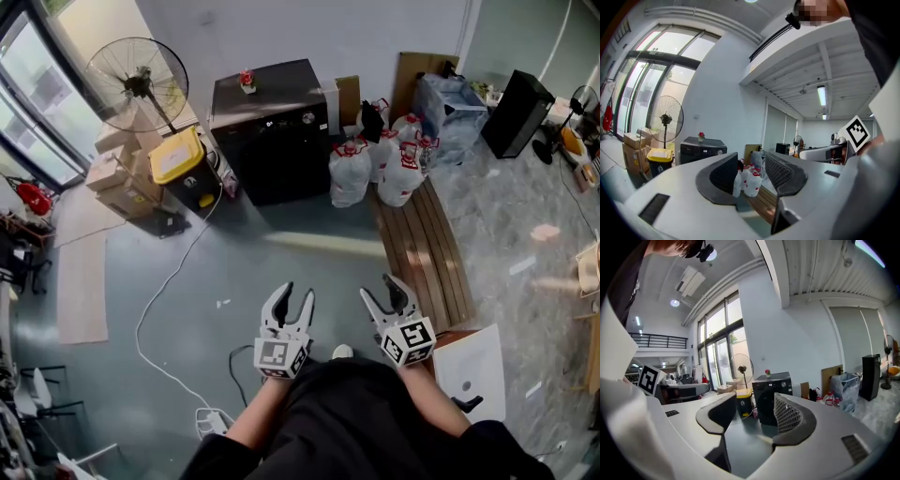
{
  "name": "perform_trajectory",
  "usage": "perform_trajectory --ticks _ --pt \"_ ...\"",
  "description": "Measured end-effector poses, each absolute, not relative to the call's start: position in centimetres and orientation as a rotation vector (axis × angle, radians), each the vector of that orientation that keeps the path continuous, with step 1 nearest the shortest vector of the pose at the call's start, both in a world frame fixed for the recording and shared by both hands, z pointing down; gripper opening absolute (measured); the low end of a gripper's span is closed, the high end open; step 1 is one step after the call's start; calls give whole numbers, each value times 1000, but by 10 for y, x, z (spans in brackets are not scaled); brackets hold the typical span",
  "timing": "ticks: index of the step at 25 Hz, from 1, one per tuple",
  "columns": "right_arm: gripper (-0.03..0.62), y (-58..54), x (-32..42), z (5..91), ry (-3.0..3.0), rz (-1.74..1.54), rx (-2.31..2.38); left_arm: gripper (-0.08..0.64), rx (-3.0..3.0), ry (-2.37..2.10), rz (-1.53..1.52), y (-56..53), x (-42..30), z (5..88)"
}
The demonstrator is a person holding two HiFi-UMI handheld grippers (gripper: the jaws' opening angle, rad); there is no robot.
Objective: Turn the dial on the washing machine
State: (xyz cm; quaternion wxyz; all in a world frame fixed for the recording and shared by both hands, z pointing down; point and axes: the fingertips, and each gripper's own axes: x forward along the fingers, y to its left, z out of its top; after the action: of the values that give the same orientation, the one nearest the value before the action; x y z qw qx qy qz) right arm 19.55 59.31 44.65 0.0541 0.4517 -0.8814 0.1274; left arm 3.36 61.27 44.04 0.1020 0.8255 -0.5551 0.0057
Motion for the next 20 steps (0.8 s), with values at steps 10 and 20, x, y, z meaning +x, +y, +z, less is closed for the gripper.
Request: perform_trajectory --ticks 10,20 --pt "219 585 200 459 -2697 436 1344 158 2425 -1671 54 607 34 444" --pt "219 545 186 471 -2677 440 1292 158 2447 -1658 88 557 34 461"
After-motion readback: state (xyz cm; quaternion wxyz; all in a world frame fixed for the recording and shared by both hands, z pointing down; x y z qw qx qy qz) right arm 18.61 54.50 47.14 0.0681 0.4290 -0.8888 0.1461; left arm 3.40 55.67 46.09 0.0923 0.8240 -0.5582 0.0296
